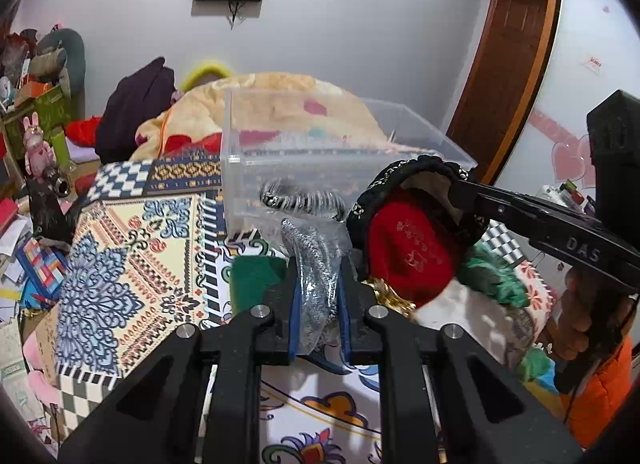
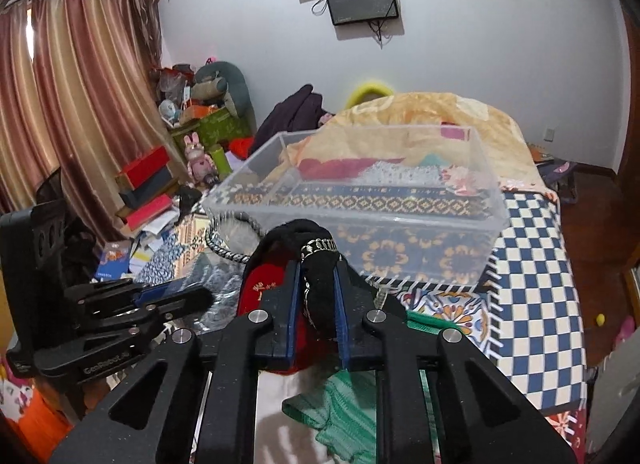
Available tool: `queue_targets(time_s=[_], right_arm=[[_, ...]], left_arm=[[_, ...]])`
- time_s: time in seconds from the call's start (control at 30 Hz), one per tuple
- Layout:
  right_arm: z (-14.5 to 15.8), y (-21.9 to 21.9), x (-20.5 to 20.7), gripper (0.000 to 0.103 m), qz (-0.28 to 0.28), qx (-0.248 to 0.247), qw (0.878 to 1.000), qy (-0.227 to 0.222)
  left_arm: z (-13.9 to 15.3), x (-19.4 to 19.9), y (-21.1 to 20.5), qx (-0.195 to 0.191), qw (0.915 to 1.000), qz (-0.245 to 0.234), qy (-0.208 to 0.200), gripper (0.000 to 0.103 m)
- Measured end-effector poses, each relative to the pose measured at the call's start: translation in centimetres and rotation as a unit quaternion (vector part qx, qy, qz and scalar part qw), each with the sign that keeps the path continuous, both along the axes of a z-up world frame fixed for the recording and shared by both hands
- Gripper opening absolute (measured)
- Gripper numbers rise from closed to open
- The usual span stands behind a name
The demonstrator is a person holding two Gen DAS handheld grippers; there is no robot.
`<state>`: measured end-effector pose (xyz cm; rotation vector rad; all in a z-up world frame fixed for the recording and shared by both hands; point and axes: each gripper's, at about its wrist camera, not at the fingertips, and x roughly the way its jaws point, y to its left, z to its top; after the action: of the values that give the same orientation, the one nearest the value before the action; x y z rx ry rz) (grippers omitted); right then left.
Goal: Organize soft objects
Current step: 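Carry the foil bag and black hat over the clear box and lower them in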
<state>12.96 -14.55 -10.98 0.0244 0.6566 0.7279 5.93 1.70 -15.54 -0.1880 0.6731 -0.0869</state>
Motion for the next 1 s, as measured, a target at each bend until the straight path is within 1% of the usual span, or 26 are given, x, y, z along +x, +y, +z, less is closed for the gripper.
queue_targets(time_s=[0.23, 0.4, 0.57, 0.7, 0.83, 1.0], right_arm=[[1.8, -1.3, -0.9, 0.013, -0.016, 0.02, 0.999, -0.026], [3.3, -2.1, -1.5, 0.013, -0.032, 0.026, 0.998, -0.053], [4.7, -2.7, -1.3, 0.013, -0.045, 0.036, 0.996, -0.075], [5.8, -3.1, -0.4, 0.013, -0.063, 0.043, 0.993, -0.092], [6.4, -3.2, 0.6, 0.013, -0.077, 0.047, 0.991, -0.103], [6.4, -2.8, 2.2, 0.013, -0.088, 0.048, 0.99, -0.1]], left_arm=[[3.0, -1.7, -0.5, 0.006, 0.9993, -0.002, -0.037, 0.014], [5.6, -1.6, -0.6, 0.024, 0.9972, 0.001, -0.071, 0.014], [7.6, -0.6, 0.1, 0.033, 0.9942, 0.009, -0.102, 0.014], [8.9, 0.8, 1.1, 0.029, 0.9923, 0.021, -0.118, 0.014], [9.4, 2.3, 1.8, 0.033, 0.9913, 0.03, -0.124, 0.014], [9.1, 5.0, 1.9, 0.046, 0.9916, 0.033, -0.116, 0.014]])
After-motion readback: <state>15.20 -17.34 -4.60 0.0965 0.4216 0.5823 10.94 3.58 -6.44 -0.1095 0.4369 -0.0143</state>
